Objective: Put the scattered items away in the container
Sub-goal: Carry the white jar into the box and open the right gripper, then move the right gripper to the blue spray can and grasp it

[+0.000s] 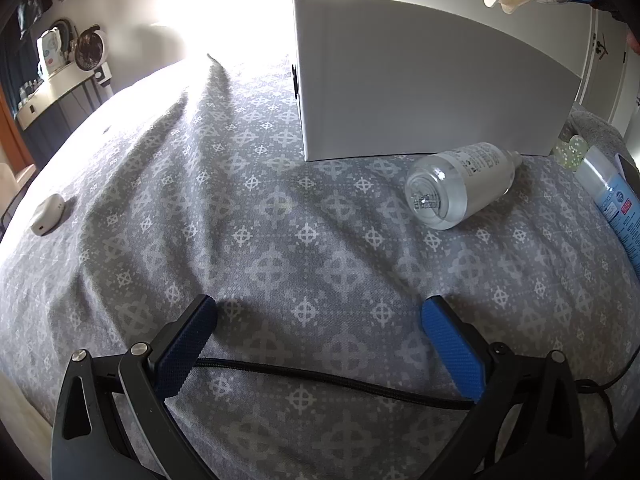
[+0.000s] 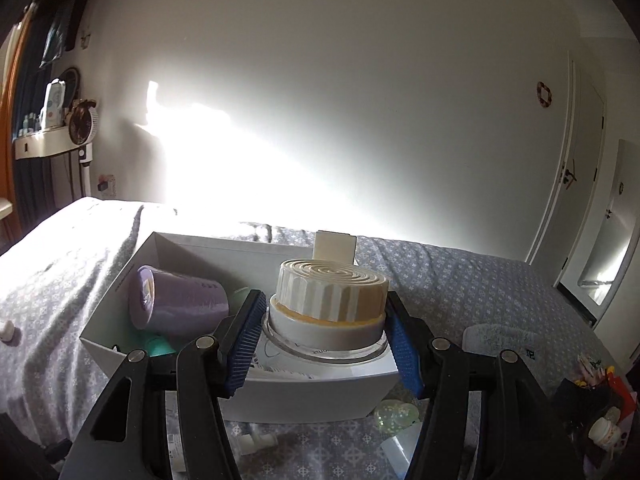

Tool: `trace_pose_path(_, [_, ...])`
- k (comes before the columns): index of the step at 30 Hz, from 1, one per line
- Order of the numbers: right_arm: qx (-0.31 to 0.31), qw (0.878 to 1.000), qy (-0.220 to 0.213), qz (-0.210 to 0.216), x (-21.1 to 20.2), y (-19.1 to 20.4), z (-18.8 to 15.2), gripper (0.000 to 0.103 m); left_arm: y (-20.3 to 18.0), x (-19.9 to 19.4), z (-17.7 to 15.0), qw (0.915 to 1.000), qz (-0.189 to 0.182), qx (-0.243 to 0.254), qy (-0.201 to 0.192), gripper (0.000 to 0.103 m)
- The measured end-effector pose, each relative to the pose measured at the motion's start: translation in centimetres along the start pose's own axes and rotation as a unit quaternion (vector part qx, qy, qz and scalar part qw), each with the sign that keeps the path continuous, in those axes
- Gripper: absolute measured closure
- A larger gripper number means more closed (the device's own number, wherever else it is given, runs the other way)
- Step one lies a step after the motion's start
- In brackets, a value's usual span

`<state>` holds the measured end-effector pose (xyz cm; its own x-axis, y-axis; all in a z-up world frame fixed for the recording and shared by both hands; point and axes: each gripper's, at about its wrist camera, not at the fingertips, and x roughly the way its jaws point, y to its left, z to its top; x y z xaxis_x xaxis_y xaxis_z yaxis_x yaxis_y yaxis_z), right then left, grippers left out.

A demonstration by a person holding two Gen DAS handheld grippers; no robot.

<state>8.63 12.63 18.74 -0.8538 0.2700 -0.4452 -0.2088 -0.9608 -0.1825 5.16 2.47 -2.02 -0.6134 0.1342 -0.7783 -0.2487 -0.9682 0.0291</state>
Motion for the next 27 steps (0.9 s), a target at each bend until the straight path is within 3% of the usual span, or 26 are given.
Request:
trace_pose_path(9, [-0.055, 0.997, 0.058, 0.0, 6.0, 3.0, -0.5, 0.045, 0.1, -0.1, 0.0, 1.0, 0.0, 0.0, 0.0, 0.0])
trace_pose_path(10, [-0.055, 0.997, 0.055, -0.006, 5.7, 3.0, -0.7, 0.042, 0.1, -0.1, 0.1, 1.0, 0.0, 0.0, 0.0, 0.0])
trace_pose_path(13, [-0.052, 0.998, 0.034, -0.027, 3.8, 2.4, -1.4, 0.013, 0.0, -0.1, 0.1, 1.0, 0.0, 0.0, 0.0, 0.0])
trace_pose_path(14, [-0.047, 0.998, 0.028, -0.036, 3.0, 2.0, -1.8, 0.008, 0.0, -0.1, 0.0, 1.0, 0.0, 0.0, 0.0, 0.0])
trace_pose_path(16, [-0.035, 0.997, 0.038, -0.054, 1.5, 0.8, -2.8, 0.007, 0.0, -0.1, 0.0, 1.0, 0.0, 0.0, 0.0, 0.0])
trace_pose_path(20, [-0.038, 0.991, 0.098, -0.086, -0.1, -1.9, -6.2, 0.006, 0.0, -0.1, 0.0, 1.0, 0.001, -0.001, -0.001, 0.0])
trace_pose_path(23, [-0.076, 0.976, 0.165, -0.123, 0.3, -3.2, -9.4, 0.006, -0.1, -0.2, 0.0, 1.0, 0.001, -0.001, -0.001, 0.0])
trace_pose_path(27, [-0.073, 0.958, 0.248, -0.126, 1.6, -6.0, -12.7, 0.006, -0.1, -0.2, 0.0, 1.0, 0.001, -0.001, -0.001, 0.0])
